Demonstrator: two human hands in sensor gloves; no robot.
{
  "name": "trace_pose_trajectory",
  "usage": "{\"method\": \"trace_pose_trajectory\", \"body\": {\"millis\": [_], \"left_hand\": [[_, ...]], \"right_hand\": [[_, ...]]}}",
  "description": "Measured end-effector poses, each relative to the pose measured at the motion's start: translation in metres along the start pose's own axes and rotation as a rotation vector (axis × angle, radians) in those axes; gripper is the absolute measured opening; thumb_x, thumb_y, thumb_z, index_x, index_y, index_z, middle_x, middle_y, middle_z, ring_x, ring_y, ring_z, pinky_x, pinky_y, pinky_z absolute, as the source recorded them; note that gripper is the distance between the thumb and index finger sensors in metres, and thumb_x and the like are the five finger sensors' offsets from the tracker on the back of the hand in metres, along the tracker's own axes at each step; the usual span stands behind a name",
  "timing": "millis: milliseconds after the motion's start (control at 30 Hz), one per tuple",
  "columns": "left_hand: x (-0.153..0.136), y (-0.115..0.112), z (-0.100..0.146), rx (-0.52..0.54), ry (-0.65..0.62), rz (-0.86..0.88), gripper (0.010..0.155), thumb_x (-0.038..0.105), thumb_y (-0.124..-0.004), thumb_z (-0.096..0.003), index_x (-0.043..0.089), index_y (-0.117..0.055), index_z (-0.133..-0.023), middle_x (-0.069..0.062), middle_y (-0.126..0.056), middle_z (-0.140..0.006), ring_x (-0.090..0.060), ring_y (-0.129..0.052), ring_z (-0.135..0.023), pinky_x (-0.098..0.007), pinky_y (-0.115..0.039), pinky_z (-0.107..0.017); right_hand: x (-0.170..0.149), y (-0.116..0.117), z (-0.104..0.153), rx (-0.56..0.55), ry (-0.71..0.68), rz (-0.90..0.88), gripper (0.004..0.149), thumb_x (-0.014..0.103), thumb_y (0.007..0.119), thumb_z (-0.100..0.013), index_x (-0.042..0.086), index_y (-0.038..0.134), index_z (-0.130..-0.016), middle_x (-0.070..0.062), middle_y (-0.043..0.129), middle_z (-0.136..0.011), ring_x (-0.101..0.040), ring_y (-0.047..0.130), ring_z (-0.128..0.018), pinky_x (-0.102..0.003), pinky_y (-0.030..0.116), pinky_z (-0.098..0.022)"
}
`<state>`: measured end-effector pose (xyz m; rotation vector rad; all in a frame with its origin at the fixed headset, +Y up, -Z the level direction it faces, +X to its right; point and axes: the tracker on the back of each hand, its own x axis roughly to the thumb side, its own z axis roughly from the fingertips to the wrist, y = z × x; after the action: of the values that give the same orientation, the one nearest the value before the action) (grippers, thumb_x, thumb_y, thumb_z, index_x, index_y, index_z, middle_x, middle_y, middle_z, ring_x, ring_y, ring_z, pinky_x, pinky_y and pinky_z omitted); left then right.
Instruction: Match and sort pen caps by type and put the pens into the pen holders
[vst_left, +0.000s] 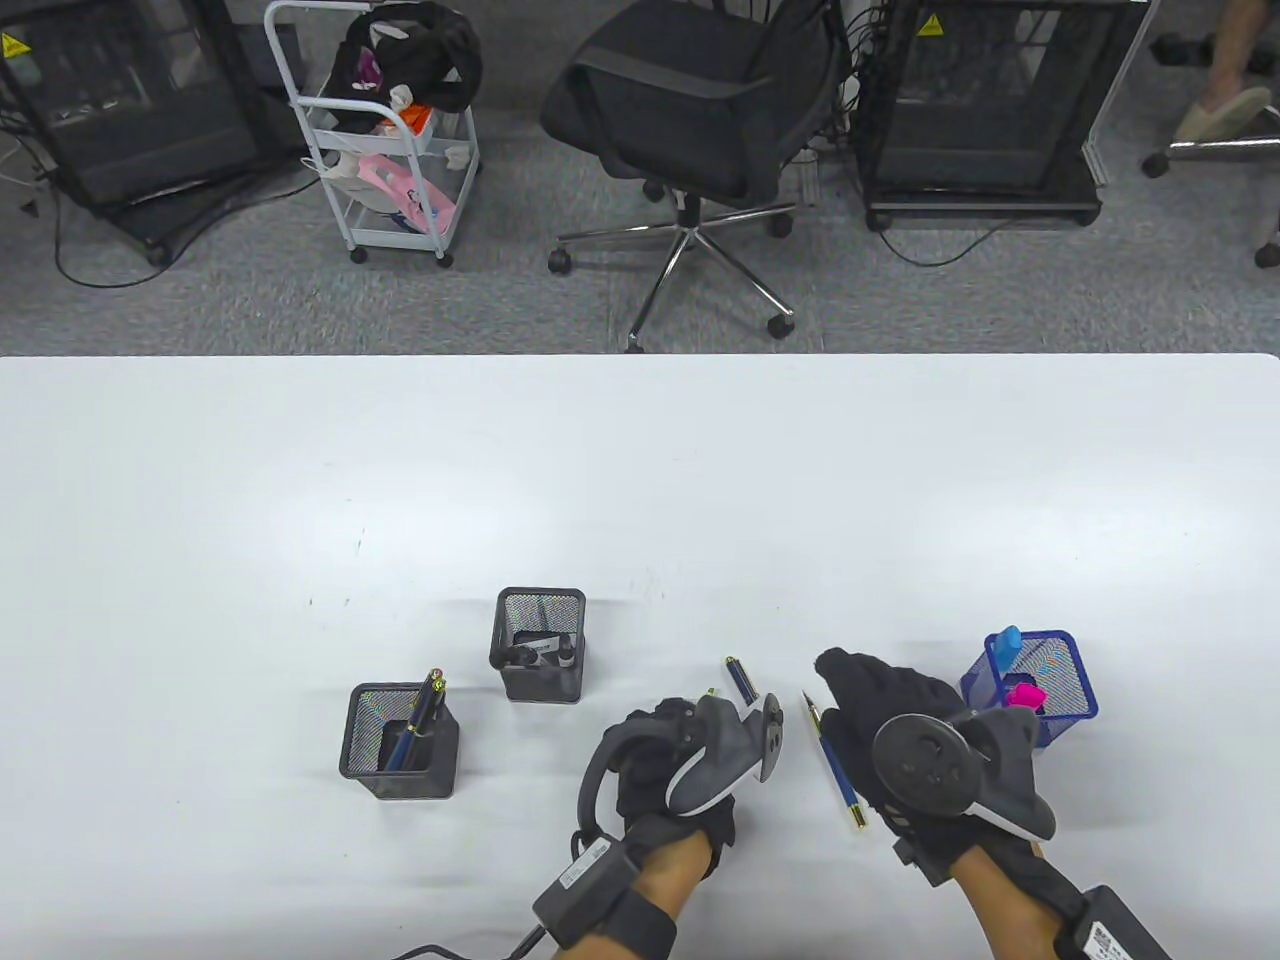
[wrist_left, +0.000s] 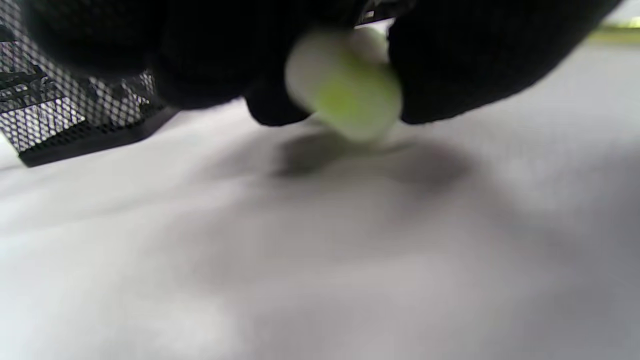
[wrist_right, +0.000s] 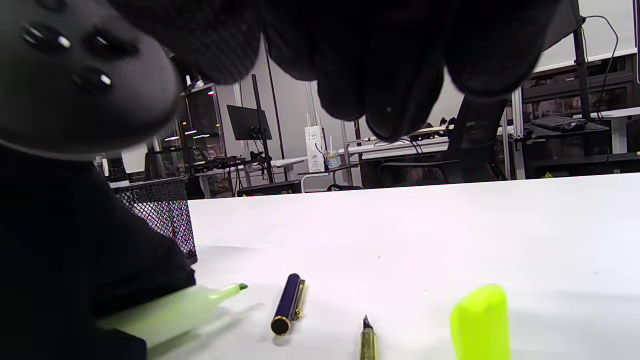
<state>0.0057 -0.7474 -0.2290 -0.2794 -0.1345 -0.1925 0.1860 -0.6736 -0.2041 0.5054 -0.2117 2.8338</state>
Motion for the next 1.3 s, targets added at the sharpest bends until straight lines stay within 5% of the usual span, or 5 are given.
{"method": "trace_pose_trajectory", "body": {"millis": [300, 600, 767, 1033, 1300], "left_hand": [[-0.05, 0.048, 0.042, 0.284, -0.199, 0.373, 0.058, 0.04, -0.075, -0.0474, 0.003, -0.074, -0.092, -0.014, -0.1, -0.068, -0.025, -0.1, -0.037, -0.059, -0.084, -0.039], [-0.085, 0.06, 0.079, 0.561, -0.375, 0.684, 0.054, 0.043, -0.07, -0.0496, 0.009, -0.073, -0.092, -0.01, -0.101, -0.074, -0.027, -0.109, -0.047, -0.057, -0.087, -0.043], [-0.087, 0.052, 0.081, 0.52, -0.404, 0.676, 0.055, 0.042, -0.071, -0.05, 0.011, -0.07, -0.095, -0.01, -0.096, -0.076, -0.028, -0.104, -0.051, -0.06, -0.083, -0.047], [-0.087, 0.045, 0.081, 0.485, -0.438, 0.685, 0.055, 0.042, -0.073, -0.0499, 0.01, -0.071, -0.095, -0.011, -0.096, -0.075, -0.028, -0.103, -0.05, -0.061, -0.083, -0.047], [-0.087, 0.044, 0.079, 0.474, -0.429, 0.672, 0.055, 0.042, -0.073, -0.0498, 0.01, -0.072, -0.095, -0.012, -0.097, -0.076, -0.029, -0.103, -0.05, -0.061, -0.083, -0.047]], "right_hand": [[0.001, 0.0, 0.0, -0.012, -0.002, 0.003, 0.062, 0.044, 0.081, -0.046, 0.011, 0.068, -0.096, -0.02, 0.085, -0.089, -0.037, 0.097, -0.074, -0.057, 0.081, -0.056], [0.005, 0.005, 0.001, -0.014, 0.018, 0.04, 0.065, 0.044, 0.086, -0.044, 0.01, 0.067, -0.096, -0.02, 0.085, -0.089, -0.037, 0.097, -0.074, -0.056, 0.082, -0.055], [0.007, 0.019, -0.006, 0.021, 0.142, 0.164, 0.067, 0.041, 0.088, -0.042, 0.011, 0.066, -0.098, -0.022, 0.083, -0.09, -0.039, 0.096, -0.074, -0.052, 0.084, -0.052], [-0.006, 0.065, -0.028, 0.249, 0.349, 0.354, 0.066, 0.042, 0.085, -0.045, 0.023, 0.061, -0.104, -0.023, 0.072, -0.101, -0.046, 0.091, -0.08, -0.051, 0.085, -0.051], [-0.015, 0.085, -0.031, 0.292, 0.349, 0.353, 0.057, 0.039, 0.086, -0.045, 0.029, 0.071, -0.099, -0.022, 0.076, -0.099, -0.043, 0.098, -0.073, -0.047, 0.088, -0.046]]}}
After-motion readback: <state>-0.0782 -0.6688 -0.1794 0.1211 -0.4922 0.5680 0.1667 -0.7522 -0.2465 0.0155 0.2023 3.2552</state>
